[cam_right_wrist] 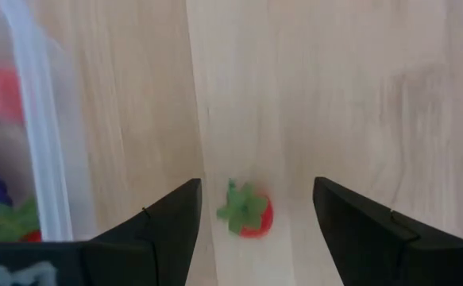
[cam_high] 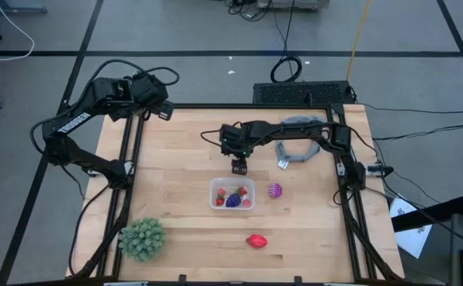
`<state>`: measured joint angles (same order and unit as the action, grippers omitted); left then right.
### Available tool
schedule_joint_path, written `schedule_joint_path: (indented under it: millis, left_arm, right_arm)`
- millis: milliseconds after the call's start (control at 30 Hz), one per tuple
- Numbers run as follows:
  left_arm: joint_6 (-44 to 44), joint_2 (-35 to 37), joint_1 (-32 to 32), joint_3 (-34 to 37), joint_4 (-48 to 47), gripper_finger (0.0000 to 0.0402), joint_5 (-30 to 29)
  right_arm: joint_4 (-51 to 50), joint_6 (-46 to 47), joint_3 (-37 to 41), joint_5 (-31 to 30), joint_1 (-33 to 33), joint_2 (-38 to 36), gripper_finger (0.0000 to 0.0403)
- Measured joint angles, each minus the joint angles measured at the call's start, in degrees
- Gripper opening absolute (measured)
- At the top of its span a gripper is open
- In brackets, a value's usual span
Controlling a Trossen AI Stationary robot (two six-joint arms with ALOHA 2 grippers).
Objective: Pick and placing Produce into tupperware
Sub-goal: Put the strawberry into the bin
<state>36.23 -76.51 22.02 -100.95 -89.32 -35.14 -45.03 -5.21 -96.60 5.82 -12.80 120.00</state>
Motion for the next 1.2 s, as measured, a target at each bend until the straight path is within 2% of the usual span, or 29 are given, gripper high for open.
schedule_joint_path:
  millis: [400, 1200]
  left_arm:
    - [0.0, 0.0, 0.0, 0.0, 0.0, 0.0143, 0.0]
    - [0.3, 0.0, 0.0, 0.0, 0.2, 0.0143, 0.0]
  right_arm:
    - [-3.5, -0.4, 0.3, 0.0, 0.0, 0.0, 0.0234]
    - [4.3, -0.1, 8.3, 0.2, 0.1, 0.1, 0.0233]
